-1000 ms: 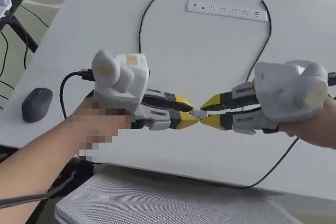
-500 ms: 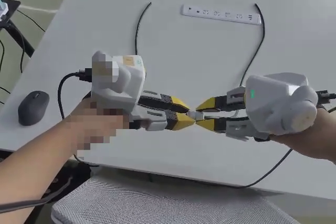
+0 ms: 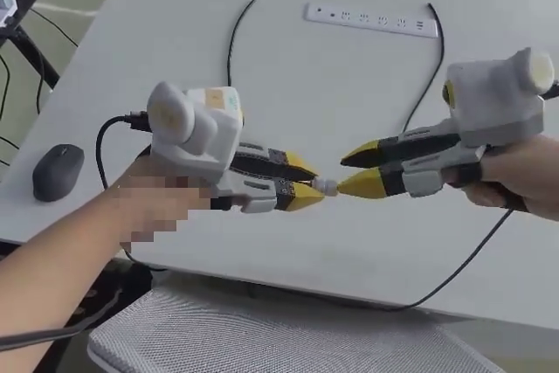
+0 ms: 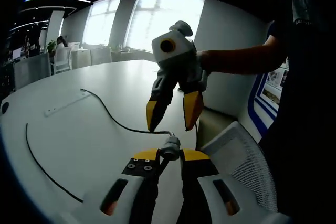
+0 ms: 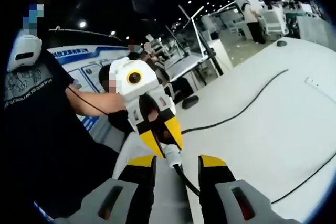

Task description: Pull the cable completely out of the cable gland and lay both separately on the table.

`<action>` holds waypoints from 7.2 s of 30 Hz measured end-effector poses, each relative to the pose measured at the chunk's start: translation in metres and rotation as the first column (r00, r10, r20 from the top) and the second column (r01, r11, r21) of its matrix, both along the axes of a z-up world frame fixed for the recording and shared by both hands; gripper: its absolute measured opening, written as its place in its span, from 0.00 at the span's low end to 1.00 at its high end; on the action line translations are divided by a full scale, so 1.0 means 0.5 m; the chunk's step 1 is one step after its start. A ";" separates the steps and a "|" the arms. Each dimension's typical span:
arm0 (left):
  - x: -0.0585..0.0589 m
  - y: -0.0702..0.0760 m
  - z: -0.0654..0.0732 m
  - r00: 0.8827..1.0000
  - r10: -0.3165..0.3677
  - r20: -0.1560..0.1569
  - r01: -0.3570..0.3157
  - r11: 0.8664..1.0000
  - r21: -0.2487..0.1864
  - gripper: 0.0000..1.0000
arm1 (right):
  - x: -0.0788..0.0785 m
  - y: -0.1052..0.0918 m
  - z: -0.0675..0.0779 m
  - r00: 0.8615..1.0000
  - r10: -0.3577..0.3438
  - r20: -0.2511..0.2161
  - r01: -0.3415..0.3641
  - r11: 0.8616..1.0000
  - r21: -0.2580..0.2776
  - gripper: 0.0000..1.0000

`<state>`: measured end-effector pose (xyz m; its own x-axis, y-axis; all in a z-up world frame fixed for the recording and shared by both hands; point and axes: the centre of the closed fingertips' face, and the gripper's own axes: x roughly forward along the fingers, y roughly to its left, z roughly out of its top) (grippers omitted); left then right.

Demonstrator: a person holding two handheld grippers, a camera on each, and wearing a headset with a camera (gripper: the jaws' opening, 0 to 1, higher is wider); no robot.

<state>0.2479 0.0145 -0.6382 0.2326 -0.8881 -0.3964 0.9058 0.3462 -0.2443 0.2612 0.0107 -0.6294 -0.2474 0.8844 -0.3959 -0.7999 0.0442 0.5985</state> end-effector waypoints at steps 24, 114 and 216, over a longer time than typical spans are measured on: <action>0.002 -0.008 0.001 1.000 -0.021 0.000 0.021 1.000 0.005 0.15 | -0.043 0.014 -0.016 0.987 0.132 -0.090 -0.128 0.991 0.044 0.08; 0.051 -0.019 0.034 0.999 0.019 -0.030 -0.020 0.999 -0.048 0.15 | 0.030 -0.030 -0.025 0.527 -0.018 0.850 0.378 0.900 -0.216 0.00; 0.070 -0.031 0.025 0.997 0.070 -0.031 -0.071 0.997 -0.030 0.15 | 0.063 -0.069 -0.037 0.588 -0.178 0.789 0.515 0.835 -0.195 0.00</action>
